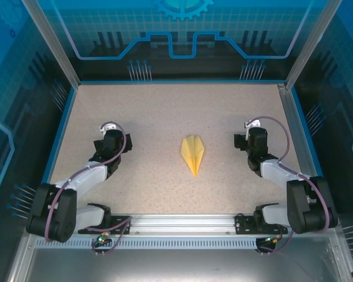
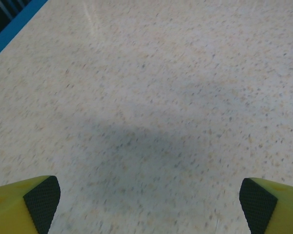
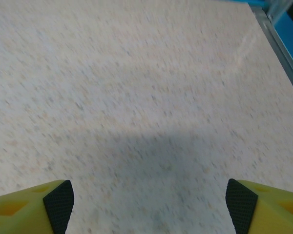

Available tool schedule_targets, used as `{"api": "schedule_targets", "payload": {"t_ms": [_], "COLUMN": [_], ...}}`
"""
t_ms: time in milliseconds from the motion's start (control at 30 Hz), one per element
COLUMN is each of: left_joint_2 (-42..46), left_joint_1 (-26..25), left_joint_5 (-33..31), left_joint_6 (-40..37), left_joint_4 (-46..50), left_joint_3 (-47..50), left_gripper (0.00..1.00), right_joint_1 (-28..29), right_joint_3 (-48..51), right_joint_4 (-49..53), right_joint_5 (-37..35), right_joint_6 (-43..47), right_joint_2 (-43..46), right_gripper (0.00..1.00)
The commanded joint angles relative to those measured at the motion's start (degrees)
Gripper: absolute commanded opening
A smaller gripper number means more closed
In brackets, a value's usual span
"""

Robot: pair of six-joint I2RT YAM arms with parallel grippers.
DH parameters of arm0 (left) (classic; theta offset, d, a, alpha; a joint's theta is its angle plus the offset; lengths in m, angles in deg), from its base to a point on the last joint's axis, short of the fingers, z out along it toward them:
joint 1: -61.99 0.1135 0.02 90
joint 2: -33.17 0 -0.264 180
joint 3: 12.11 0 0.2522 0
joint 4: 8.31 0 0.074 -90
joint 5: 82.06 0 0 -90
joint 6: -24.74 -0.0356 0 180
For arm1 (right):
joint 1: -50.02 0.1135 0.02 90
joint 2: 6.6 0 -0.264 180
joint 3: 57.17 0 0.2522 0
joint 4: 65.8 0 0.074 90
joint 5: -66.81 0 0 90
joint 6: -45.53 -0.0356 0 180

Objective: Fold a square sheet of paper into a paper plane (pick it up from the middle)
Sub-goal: Reset both arms

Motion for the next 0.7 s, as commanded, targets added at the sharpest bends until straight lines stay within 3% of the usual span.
{"api": "schedule_targets", "payload": {"t_ms": [0,133,200,267,367,400,667], "left_joint_2": [-4.36,-9.13,-11.78,-16.28,-15.56,-14.91,-15.33], "left_joint_1": [1.52,3.02,5.89,6.69,8.04,8.12,6.8], "left_joint_5": [4.05,7.96,13.93,15.74,14.95,14.9,13.15], "left_joint_6": [-6.96,-10.04,-8.78,-9.08,-6.48,-6.14,-7.5], "left_joint_4": [-18.79,-26.89,-30.3,-38.51,-37.43,-34.83,-35.85], "left_joint_3": [2.6,2.59,3.45,5.55,5.94,5.14,5.16], "left_gripper": [0.99,0.99,0.99,0.99,0.99,0.99,0.98], "right_joint_1": [-1.91,-1.67,-1.47,-1.35,-1.39,-2.57,-2.6], "right_joint_3": [1.52,3.32,4.88,4.6,3.28,2.76,2.9], "right_joint_4": [-13.87,-20.72,-28.03,-25.91,-24.92,-23.49,-23.84], "right_joint_5": [6.91,13.04,14.65,14.54,10.01,11.06,10.66], "right_joint_6": [2.29,4.57,6.04,5.88,3.81,2.85,2.63], "right_joint_2": [-3.18,-6.72,-11.43,-10.68,-11.62,-11.41,-11.4], "right_gripper": [0.84,0.84,0.83,0.84,0.84,0.98,0.99]}}
